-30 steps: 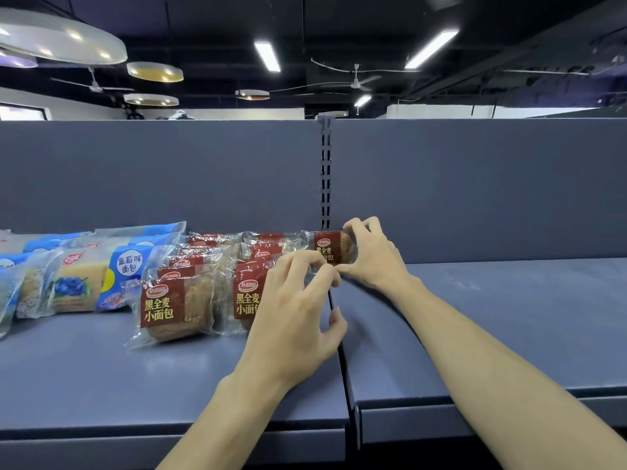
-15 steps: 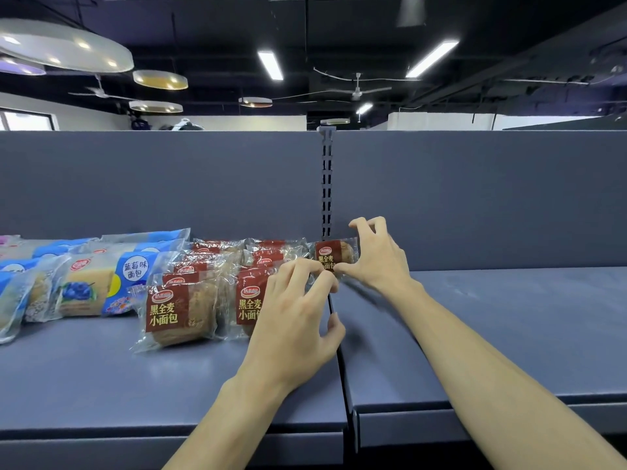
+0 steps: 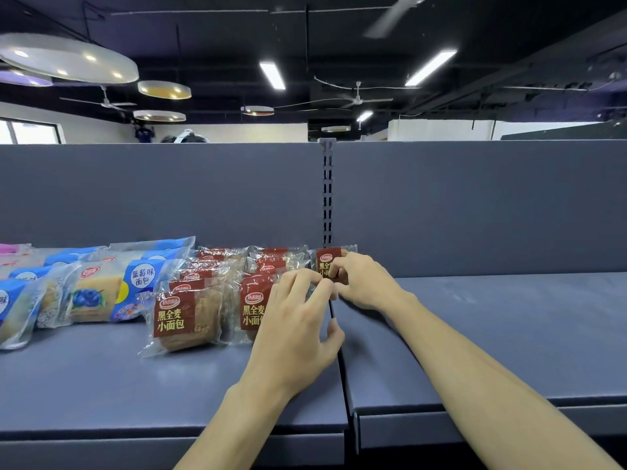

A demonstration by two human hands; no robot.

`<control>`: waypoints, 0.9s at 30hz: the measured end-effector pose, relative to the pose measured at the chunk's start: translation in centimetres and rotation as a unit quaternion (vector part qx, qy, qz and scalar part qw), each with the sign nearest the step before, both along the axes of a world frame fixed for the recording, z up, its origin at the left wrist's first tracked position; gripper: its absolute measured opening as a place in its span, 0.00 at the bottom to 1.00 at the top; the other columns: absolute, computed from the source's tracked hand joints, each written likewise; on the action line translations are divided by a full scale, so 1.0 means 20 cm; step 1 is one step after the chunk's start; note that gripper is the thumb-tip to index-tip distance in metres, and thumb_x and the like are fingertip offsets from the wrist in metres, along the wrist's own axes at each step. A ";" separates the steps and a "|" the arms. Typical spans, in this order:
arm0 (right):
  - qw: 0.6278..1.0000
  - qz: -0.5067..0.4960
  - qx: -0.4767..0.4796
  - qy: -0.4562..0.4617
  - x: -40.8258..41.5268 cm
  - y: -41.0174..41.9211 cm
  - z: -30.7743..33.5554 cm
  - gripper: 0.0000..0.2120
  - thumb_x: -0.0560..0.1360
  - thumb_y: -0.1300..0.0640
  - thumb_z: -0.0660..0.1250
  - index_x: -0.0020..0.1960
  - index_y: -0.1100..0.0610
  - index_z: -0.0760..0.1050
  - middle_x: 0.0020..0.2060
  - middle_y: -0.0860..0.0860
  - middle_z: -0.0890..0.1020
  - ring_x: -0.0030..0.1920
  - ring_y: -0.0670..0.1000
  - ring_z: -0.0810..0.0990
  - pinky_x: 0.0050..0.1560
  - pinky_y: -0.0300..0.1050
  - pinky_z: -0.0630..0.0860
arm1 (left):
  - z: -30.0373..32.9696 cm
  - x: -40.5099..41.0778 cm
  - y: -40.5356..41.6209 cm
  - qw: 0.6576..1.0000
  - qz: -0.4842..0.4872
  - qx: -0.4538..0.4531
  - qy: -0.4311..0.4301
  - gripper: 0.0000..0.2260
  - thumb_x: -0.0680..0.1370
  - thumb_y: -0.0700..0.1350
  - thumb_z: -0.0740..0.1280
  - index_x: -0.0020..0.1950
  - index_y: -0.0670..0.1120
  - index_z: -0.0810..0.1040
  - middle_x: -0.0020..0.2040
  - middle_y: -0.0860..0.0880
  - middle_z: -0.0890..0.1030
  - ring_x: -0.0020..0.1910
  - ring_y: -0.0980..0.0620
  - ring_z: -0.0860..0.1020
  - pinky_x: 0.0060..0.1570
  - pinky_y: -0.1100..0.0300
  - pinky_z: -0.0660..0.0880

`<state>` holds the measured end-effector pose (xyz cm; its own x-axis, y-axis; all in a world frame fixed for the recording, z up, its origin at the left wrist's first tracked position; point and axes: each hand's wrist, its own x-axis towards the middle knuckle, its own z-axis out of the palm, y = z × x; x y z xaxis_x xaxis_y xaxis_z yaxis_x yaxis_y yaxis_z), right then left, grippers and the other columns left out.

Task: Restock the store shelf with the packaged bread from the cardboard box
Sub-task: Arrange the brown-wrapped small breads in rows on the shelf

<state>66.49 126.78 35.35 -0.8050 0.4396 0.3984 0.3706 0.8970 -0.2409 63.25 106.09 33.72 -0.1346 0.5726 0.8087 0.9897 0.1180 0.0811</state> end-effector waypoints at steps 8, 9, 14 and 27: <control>1.000 0.028 0.001 -0.008 -0.01 0.01 -0.01 0.12 0.75 0.53 0.68 0.58 0.49 0.75 0.53 0.49 0.74 0.52 0.52 0.76 0.53 0.53 0.78 | 0.00 0.00 0.01 1.000 -0.001 0.003 0.005 0.10 0.69 0.45 0.67 0.50 0.48 0.74 0.52 0.52 0.72 0.53 0.49 0.69 0.55 0.56 0.69; 1.000 0.027 0.001 0.001 -0.01 0.01 -0.01 0.11 0.75 0.53 0.68 0.58 0.49 0.75 0.52 0.48 0.74 0.52 0.51 0.76 0.53 0.53 0.77 | 0.00 0.00 0.01 1.000 -0.002 0.003 0.004 0.10 0.69 0.45 0.67 0.50 0.48 0.74 0.52 0.52 0.72 0.53 0.49 0.69 0.55 0.55 0.69; 0.999 0.012 -0.005 0.032 0.00 0.02 0.00 0.11 0.75 0.53 0.68 0.57 0.49 0.76 0.52 0.48 0.75 0.51 0.50 0.76 0.54 0.50 0.77 | 0.00 0.00 0.01 1.000 -0.005 0.002 0.005 0.10 0.69 0.45 0.67 0.50 0.48 0.74 0.51 0.53 0.72 0.52 0.49 0.69 0.54 0.56 0.69; 0.998 -0.011 0.061 -0.011 0.15 -0.19 0.20 0.14 0.75 0.53 0.65 0.60 0.50 0.71 0.54 0.50 0.74 0.51 0.55 0.77 0.49 0.51 0.77 | 0.00 0.00 0.01 0.996 0.005 -0.049 0.077 0.10 0.68 0.41 0.66 0.49 0.45 0.75 0.49 0.49 0.74 0.51 0.46 0.72 0.49 0.52 0.72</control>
